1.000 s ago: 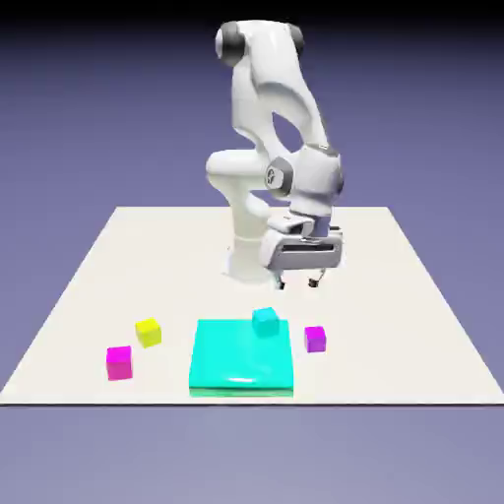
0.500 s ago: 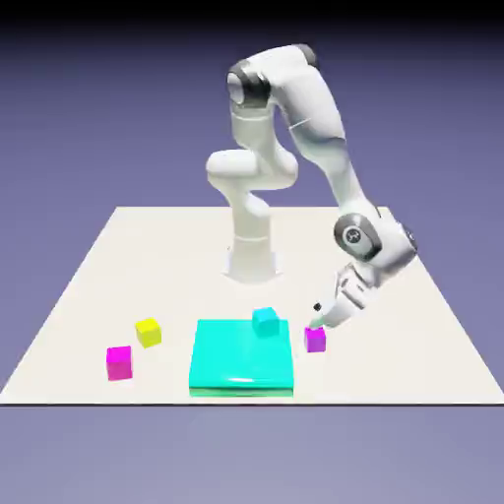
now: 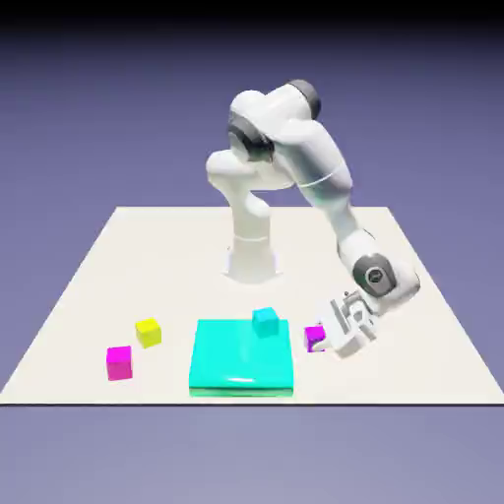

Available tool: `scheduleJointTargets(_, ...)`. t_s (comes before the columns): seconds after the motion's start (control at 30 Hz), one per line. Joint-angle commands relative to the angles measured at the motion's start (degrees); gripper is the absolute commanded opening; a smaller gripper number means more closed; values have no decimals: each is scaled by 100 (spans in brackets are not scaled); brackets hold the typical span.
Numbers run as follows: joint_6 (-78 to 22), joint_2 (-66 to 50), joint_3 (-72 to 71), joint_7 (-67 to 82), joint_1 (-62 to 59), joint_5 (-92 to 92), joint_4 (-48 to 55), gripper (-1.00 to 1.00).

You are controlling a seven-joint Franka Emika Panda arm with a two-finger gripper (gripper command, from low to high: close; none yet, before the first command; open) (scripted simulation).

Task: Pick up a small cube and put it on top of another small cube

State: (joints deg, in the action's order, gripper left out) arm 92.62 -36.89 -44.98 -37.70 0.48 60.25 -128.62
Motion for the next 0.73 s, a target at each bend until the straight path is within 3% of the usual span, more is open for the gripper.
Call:
scheduleJointTargets(0.0,0,0,0,0,0,11,0,-100)
scheduleJointTargets(0.47,19,2254,2905,1307,925,-2639,11,-100)
scheduleJointTargets(0.6,821,2038,3150,1039,724,-2264,-589,-100)
scheduleJointTargets(0.63,821,2038,3150,1039,724,-2264,-589,100)
scheduleJointTargets(0.7,572,2111,3082,1125,789,-2387,-403,100)
